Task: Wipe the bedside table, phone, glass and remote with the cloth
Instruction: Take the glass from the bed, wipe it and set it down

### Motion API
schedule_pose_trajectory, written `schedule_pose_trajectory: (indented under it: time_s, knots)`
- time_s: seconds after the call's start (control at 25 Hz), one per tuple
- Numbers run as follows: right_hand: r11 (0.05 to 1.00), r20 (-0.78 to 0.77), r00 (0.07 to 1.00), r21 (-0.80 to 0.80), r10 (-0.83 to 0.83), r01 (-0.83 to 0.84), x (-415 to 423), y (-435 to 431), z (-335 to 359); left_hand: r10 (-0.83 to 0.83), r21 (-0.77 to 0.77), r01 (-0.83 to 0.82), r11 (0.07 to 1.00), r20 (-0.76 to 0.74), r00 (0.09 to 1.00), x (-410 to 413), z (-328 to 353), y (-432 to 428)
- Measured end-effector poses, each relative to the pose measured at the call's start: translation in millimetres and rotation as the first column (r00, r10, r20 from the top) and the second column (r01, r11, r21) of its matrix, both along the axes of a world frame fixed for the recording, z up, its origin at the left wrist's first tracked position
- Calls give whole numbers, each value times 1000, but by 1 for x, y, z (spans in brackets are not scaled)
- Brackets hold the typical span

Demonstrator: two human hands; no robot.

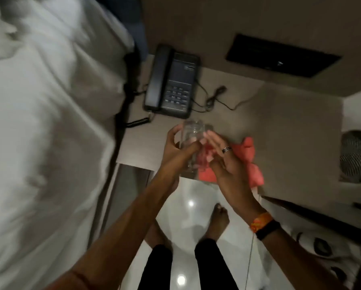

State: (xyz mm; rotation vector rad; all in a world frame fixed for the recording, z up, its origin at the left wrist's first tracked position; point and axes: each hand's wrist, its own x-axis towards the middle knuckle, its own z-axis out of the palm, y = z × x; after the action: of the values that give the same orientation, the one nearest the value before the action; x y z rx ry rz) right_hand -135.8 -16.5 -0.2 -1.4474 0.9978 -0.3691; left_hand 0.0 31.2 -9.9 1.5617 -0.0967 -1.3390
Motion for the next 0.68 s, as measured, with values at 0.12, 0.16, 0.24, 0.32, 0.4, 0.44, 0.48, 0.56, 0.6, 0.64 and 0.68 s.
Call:
schedule_pose_trajectory:
  time_s: [0.12, 0.16, 0.24, 0.32, 0.4, 0.44, 0.48, 0.56, 0.6, 0.64, 0.68]
  knots:
    - [879, -566, 815, -318, 126, -356, -66, -18, -64, 2, 59, -4, 998, 28, 1000, -27, -36, -6]
    - [758, -723, 674, -350, 155, -551, -83, -21, -83, 6, 78, -8, 997, 25, 1000, -33, -43, -6]
    - [677, -780, 621, -419, 73, -605, -89, -34, -98, 3, 78, -4, 997, 14, 1000, -36, -48, -4]
    - [879, -521, 846, -448, -112, -160, -73, -49, -90, -7, 29, 6, 1000, 36, 999, -37, -51, -5]
    - [959, -175, 944, -13, -280, 283, -58, -60, -73, 14, -16, -12, 1000, 99, 995, -40, -52, -11]
    - [897, -69, 950, 313, -305, 311, -47, -53, -69, 39, -27, -36, 999, 124, 991, -42, -49, -16]
    - [843, -24, 963, 477, -270, 248, -37, -45, -62, 60, -33, -56, 998, 137, 989, -47, -46, -21]
    - [847, -58, 990, 512, -130, 142, -22, -35, -43, 54, -57, -46, 997, 146, 988, -60, -41, -28]
    - [854, -72, 980, 483, -184, 195, -18, -37, -37, 33, -72, -23, 997, 145, 989, -68, -38, -28]
    - [838, -50, 960, 476, -276, 266, -19, -46, -36, 4, -86, 7, 996, 135, 991, -76, -35, -27]
    - [783, -10, 936, 544, -353, 301, -18, -56, -33, -19, -87, 31, 996, 130, 991, -83, -31, -27]
